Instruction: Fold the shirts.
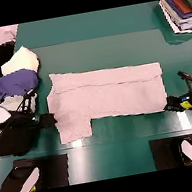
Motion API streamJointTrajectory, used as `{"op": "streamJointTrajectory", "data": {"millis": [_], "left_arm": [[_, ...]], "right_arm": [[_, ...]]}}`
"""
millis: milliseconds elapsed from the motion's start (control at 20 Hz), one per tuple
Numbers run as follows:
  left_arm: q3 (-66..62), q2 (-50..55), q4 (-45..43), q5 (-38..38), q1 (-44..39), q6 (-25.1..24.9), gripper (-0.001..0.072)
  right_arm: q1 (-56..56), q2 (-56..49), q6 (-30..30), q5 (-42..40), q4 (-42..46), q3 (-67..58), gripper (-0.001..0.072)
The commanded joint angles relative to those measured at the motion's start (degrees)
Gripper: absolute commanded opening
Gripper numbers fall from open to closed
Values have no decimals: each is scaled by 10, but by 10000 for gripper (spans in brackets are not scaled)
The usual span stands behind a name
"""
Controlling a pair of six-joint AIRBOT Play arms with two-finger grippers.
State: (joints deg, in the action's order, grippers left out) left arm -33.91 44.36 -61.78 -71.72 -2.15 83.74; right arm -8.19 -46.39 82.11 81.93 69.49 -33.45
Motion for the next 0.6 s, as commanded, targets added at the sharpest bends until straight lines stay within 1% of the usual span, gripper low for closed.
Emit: {"op": "streamJointTrajectory", "data": {"millis": [0,100,200,300,350,450,550], "left_arm": [[-6,-83,8,-112,0,45,18],[-32,-87,13,-119,0,50,18],[-63,-78,3,-77,0,48,18],[-89,-41,-10,-30,0,38,18],[-101,-15,-11,-12,0,24,18],[-128,52,-11,29,0,-2,19],[-164,126,-12,82,0,-16,20]], "right_arm": [[7,76,0,107,43,-42,12],[7,93,11,105,41,-62,11],[7,66,11,85,39,-84,11],[12,7,7,54,37,-112,11],[22,-25,1,37,37,-128,11],[54,-98,-2,-9,37,-171,11],[78,-165,-1,-44,37,-220,11]]}}
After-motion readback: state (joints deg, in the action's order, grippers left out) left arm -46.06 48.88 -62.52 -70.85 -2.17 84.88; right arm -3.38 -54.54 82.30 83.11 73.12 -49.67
